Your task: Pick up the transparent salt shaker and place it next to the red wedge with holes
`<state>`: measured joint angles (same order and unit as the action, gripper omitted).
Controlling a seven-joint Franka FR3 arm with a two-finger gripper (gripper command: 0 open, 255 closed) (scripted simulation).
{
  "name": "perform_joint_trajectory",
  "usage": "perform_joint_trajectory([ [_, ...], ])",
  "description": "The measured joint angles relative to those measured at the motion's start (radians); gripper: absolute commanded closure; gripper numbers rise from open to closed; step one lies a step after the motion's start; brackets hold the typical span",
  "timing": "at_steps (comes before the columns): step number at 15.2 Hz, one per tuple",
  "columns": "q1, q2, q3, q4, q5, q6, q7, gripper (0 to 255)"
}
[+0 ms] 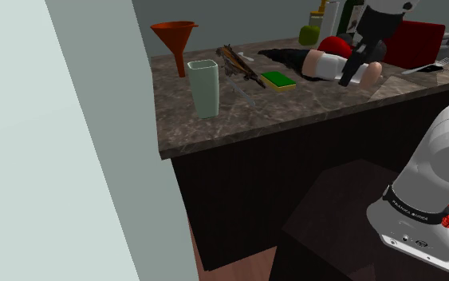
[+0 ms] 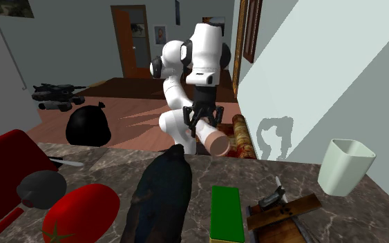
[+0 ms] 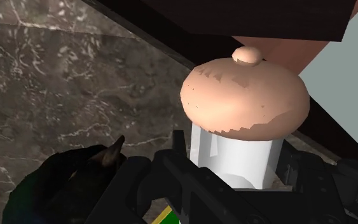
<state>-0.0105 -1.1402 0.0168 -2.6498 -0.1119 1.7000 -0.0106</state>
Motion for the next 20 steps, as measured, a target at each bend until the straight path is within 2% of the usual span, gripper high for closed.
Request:
perform_joint_trajectory([
  [20, -0.007, 0.128, 0.003, 0.326, 0.003, -0.197, -0.025, 255],
])
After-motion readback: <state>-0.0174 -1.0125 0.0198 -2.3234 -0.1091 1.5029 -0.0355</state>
